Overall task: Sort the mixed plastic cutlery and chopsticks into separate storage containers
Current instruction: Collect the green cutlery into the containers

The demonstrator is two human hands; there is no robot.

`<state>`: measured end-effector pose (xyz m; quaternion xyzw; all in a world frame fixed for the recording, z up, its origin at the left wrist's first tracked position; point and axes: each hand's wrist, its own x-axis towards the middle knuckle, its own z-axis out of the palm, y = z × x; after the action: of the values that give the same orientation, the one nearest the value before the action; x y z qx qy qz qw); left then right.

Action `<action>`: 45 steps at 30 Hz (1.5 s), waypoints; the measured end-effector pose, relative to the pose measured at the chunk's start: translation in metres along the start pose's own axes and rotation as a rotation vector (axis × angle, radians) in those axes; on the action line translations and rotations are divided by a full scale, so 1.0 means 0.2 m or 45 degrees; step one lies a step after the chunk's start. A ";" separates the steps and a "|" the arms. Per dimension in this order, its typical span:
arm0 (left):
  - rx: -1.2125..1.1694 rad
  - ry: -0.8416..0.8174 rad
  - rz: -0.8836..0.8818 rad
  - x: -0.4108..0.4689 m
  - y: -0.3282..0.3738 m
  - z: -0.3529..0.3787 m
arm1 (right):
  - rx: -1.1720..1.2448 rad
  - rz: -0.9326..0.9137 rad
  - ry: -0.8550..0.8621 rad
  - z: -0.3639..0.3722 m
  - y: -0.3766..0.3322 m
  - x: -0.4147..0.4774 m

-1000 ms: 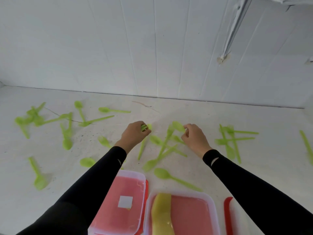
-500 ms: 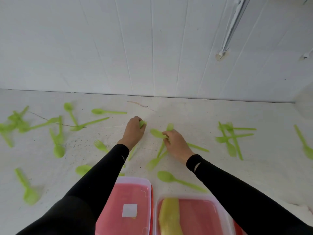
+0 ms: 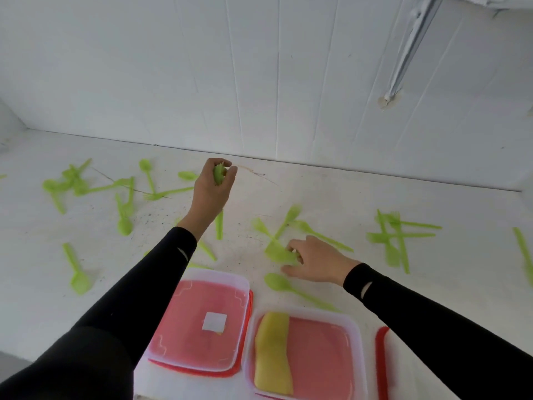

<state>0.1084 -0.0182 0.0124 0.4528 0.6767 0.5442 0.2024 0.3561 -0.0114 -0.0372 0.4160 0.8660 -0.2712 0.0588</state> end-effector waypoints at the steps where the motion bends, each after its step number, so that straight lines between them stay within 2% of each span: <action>1: -0.070 0.044 -0.056 -0.01 0.02 -0.03 | -0.061 0.016 -0.110 0.03 0.00 -0.02; 3: -0.255 0.118 -0.148 -0.03 0.04 -0.10 | -0.131 0.026 -0.206 0.08 0.01 -0.03; 7: -0.466 0.392 -0.203 -0.08 0.06 -0.31 | -0.135 -0.050 -0.164 0.11 0.01 -0.03; 12: -0.570 0.632 -0.206 -0.19 0.06 -0.57 | -0.217 -0.104 -0.042 0.10 -0.04 0.00; 16: -0.468 0.681 -0.249 -0.26 0.01 -0.77 | 0.030 -0.067 0.023 0.07 -0.15 0.10; 18: -0.316 0.613 -0.310 -0.28 -0.05 -0.86 | 0.135 -0.048 -0.011 0.05 -0.24 0.16; 22: 0.031 0.314 -0.420 -0.30 -0.18 -1.03 | 0.277 -0.124 -0.035 0.05 -0.43 0.32; 27: 0.261 0.160 -0.512 -0.27 -0.37 -1.37 | 0.069 -0.244 -0.225 0.12 -0.79 0.50; 30: 0.580 0.094 -0.394 -0.22 -0.48 -1.54 | -0.090 -0.270 -0.181 0.20 -0.95 0.61; 32: 0.785 -0.135 -0.355 -0.21 -0.56 -1.60 | -0.159 -0.224 -0.173 0.25 -1.02 0.66; 35: 0.994 -0.651 -0.327 -0.23 -0.69 -1.56 | -0.215 -0.175 -0.206 0.30 -1.10 0.71; 36: 1.011 -0.717 -0.276 -0.22 -0.73 -1.54 | -0.227 -0.155 -0.219 0.32 -1.13 0.74; 41: 1.089 -0.630 -0.110 -0.06 -0.81 -1.47 | -0.181 -0.106 -0.214 0.35 -1.21 0.82; 45: 1.230 -0.707 0.158 0.09 -0.86 -1.43 | 0.021 -0.101 -0.108 0.34 -1.27 0.89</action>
<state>-0.1863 -0.1612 -0.0482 0.6593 0.7425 0.0437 0.1101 0.0410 -0.0519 -0.0465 0.3699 0.8763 -0.2977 0.0813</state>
